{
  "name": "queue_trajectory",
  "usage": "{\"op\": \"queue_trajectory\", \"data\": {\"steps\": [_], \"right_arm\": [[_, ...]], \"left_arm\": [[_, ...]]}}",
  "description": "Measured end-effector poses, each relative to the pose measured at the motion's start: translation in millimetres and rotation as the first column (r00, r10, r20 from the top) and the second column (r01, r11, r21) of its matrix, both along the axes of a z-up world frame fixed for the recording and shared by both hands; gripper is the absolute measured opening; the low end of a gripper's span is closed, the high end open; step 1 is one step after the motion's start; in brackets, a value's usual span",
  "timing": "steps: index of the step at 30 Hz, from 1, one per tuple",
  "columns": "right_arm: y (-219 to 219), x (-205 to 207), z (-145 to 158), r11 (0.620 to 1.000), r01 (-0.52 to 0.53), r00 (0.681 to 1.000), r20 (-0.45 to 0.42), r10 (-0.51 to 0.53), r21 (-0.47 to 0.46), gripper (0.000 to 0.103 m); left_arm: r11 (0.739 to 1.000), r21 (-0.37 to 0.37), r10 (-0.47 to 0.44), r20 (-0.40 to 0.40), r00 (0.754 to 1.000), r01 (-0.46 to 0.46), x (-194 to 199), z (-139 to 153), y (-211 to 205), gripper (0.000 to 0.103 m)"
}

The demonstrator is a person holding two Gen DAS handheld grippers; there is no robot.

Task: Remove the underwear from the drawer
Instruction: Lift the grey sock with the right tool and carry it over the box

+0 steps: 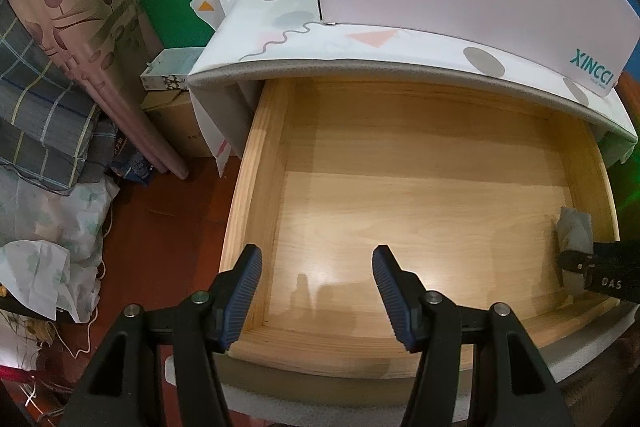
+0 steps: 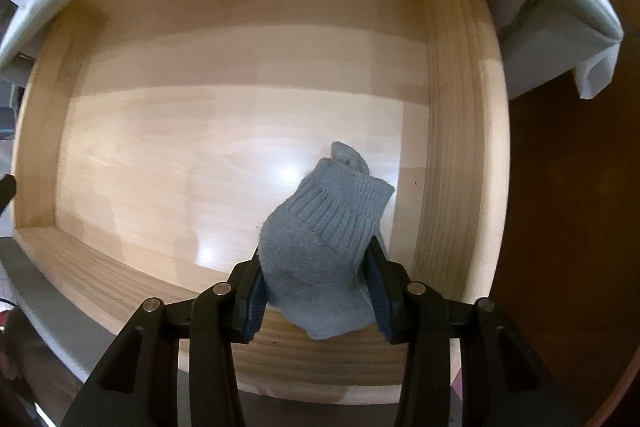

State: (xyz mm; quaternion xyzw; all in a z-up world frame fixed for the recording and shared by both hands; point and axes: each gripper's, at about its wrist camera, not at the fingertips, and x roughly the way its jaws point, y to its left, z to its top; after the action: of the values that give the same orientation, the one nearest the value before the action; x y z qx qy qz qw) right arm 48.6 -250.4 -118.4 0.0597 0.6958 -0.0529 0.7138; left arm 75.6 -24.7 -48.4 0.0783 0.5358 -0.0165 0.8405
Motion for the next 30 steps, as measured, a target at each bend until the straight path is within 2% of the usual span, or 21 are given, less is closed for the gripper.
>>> {"op": "queue_trajectory", "data": {"steps": [7,18,30], "right_arm": [[5.6,-0.4,29.9,1.0,-0.007,0.997,0.072,0.005,0.026,0.04],[7.0,11.6,134.4,0.998,-0.06,0.976,0.211,0.058,0.006,0.04],[9.4,48.2,246.8,0.996,-0.076,0.924,0.372,0.085,-0.041,0.04]], "left_arm": [[1.0,-0.018,0.01,0.004,1.0,-0.01,0.1,1.4,3.9,0.059],[0.999,-0.039,0.016,0.009,1.0,-0.016,-0.3,3.6,5.4,0.059],[0.999,-0.041,0.017,0.012,1.0,-0.016,-1.7,3.5,5.3,0.059]]}}
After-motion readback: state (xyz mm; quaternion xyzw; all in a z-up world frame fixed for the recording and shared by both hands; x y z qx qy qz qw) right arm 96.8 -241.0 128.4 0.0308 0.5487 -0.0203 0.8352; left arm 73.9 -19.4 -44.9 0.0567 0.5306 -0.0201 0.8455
